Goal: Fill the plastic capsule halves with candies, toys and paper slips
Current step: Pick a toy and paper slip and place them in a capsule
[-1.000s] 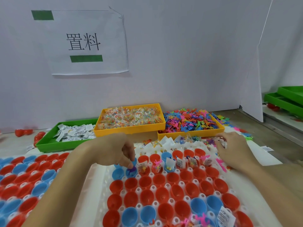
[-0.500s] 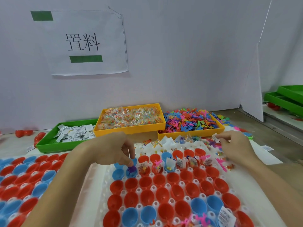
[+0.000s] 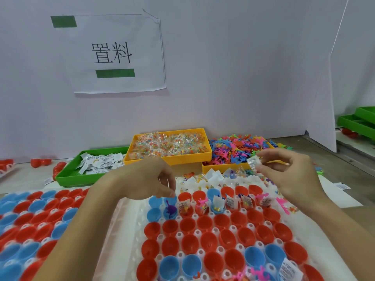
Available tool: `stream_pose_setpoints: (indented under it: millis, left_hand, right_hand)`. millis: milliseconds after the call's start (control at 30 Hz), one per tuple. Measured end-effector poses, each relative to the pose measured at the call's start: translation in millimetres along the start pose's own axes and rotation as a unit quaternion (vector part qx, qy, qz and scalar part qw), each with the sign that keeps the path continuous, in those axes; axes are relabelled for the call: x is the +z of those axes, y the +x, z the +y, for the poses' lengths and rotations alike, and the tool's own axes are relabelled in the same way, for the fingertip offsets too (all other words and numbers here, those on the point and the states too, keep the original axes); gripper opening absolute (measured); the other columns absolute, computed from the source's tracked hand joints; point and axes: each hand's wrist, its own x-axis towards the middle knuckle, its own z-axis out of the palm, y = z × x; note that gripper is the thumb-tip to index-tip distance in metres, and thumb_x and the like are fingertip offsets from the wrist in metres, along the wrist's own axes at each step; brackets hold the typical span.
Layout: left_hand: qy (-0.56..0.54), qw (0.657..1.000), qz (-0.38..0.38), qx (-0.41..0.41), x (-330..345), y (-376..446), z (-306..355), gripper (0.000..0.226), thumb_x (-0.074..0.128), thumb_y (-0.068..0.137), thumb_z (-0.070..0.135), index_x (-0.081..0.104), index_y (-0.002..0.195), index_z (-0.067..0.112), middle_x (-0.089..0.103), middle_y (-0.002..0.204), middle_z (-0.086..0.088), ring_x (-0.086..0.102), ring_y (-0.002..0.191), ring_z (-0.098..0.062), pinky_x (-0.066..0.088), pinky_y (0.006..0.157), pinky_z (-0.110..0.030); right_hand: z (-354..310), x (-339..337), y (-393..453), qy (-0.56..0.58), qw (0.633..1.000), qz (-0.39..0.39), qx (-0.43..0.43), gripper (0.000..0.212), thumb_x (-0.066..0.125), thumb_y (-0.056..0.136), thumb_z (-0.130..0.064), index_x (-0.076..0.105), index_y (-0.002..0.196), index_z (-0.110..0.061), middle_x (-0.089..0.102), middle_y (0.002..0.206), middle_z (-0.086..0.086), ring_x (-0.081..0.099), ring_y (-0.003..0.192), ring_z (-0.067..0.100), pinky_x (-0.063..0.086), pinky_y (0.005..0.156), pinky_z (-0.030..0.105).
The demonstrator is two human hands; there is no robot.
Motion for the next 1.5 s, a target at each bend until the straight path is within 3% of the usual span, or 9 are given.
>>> stream_pose_setpoints:
  millis: [67,300,533,633,767,1000,1200,1500]
  left_hand:
    - [-0.011,0.999,0.045,0.029,0,0,8,0.008,0.072,0.088,0.03,0.072,0.081,0.026,0.072,0.072,0.008,0.067,0.065,-0.006,0.057,0.07,-0.032]
    - [-0.109,0.976,0.134,0.134,25,9,63,0.026,0.07,0.084,0.048,0.073,0.096,0.025,0.072,0.086,0.011,0.068,0.077,-0.002,0.056,0.07,-0.02]
    - [-0.118,0.966,0.17,0.154,38,15,73,0.005,0.074,0.087,0.018,0.075,0.086,0.014,0.072,0.072,0.002,0.063,0.062,-0.003,0.045,0.058,-0.013]
    - [-0.111,0.976,0.131,0.13,26,11,62,0.004,0.075,0.087,0.016,0.073,0.083,0.016,0.072,0.072,0.005,0.063,0.06,0.0,0.045,0.058,-0.011]
    - [-0.054,0.995,0.052,0.07,7,1,32,0.009,0.074,0.087,0.018,0.071,0.079,0.022,0.072,0.073,0.005,0.068,0.066,-0.006,0.056,0.067,-0.024]
    - [0.027,0.998,-0.043,-0.033,2,-5,7,0.016,0.072,0.085,0.022,0.066,0.072,0.029,0.07,0.064,0.012,0.062,0.058,0.001,0.048,0.063,-0.019]
    - [0.049,0.996,-0.062,-0.048,7,-1,8,0.011,0.074,0.084,0.026,0.069,0.075,0.029,0.074,0.076,0.008,0.061,0.059,0.002,0.046,0.06,-0.019]
    - [0.075,0.995,-0.044,-0.049,13,6,5,0.016,0.077,0.082,0.028,0.065,0.072,0.031,0.064,0.07,0.016,0.058,0.063,-0.002,0.047,0.063,-0.022]
  right_hand:
    - [-13,5,-5,0.05,0.997,-0.061,-0.006,0.033,0.081,0.077,-0.002,0.073,0.097,-0.026,0.072,0.079,-0.002,0.074,0.072,0.01,0.054,0.064,0.012]
    - [-32,19,-18,0.092,0.981,-0.163,-0.044,0.038,0.084,0.073,-0.001,0.072,0.102,-0.022,0.071,0.078,0.005,0.074,0.073,0.021,0.059,0.072,0.023]
    - [-33,23,-23,0.106,0.975,-0.189,-0.056,0.034,0.084,0.069,-0.018,0.074,0.099,-0.03,0.073,0.083,0.003,0.074,0.081,0.017,0.058,0.077,0.021]
    - [-27,20,-17,0.075,0.984,-0.151,-0.054,0.03,0.082,0.077,-0.009,0.073,0.099,-0.027,0.075,0.085,0.0,0.074,0.083,0.015,0.059,0.081,0.024]
    - [-16,9,-7,0.061,0.995,-0.077,-0.02,0.026,0.078,0.082,-0.005,0.074,0.095,-0.027,0.075,0.084,0.001,0.073,0.081,0.018,0.058,0.071,0.022]
    - [1,-1,1,0.027,0.999,-0.025,-0.012,0.025,0.072,0.088,-0.005,0.074,0.092,-0.029,0.075,0.086,-0.003,0.072,0.082,0.016,0.057,0.067,0.018]
    - [14,-8,6,0.019,1.0,-0.012,-0.009,0.028,0.071,0.088,-0.003,0.074,0.091,-0.03,0.075,0.084,-0.008,0.072,0.078,0.008,0.056,0.07,0.014]
    - [38,-21,16,-0.007,0.999,0.027,0.017,0.027,0.07,0.089,-0.002,0.073,0.091,-0.029,0.075,0.091,-0.004,0.071,0.081,0.011,0.057,0.065,0.016]
